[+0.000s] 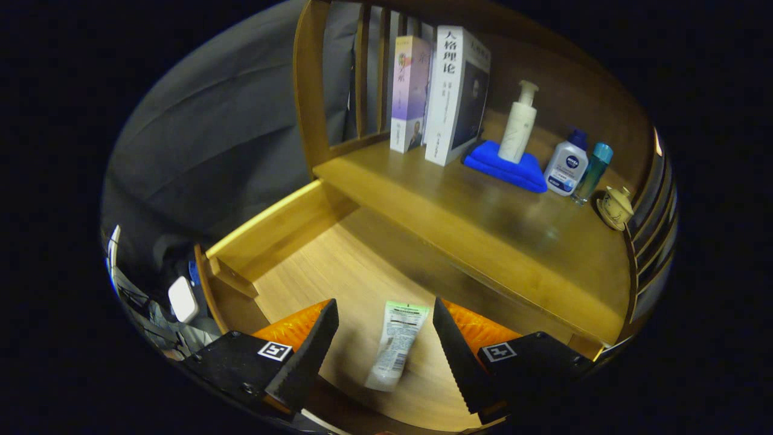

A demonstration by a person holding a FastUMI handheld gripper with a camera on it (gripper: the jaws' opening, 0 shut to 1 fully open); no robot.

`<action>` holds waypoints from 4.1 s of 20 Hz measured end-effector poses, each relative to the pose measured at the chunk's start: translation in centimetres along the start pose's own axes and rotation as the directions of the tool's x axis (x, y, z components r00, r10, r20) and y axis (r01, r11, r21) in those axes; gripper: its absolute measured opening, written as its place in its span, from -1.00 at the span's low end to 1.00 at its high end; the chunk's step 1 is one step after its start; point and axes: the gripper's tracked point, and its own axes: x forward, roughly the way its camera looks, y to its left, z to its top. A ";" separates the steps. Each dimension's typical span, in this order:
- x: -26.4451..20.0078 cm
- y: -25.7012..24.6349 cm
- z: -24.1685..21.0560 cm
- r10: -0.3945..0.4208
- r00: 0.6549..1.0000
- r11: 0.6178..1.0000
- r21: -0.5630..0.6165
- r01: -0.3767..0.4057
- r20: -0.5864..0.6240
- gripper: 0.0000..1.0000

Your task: Pull open the drawer, take out the items inside it, and place them on the countertop above the cabinet.

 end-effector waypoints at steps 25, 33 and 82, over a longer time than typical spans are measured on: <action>6.3 0.1 -8.5 0.073 0.939 0.994 -0.053 -0.096 -0.336 0.30; 4.9 -0.3 -6.8 -0.026 0.964 0.984 -0.175 -0.022 -0.266 -0.55; 2.9 -12.3 10.4 -0.238 0.967 0.937 0.285 0.204 0.091 -0.48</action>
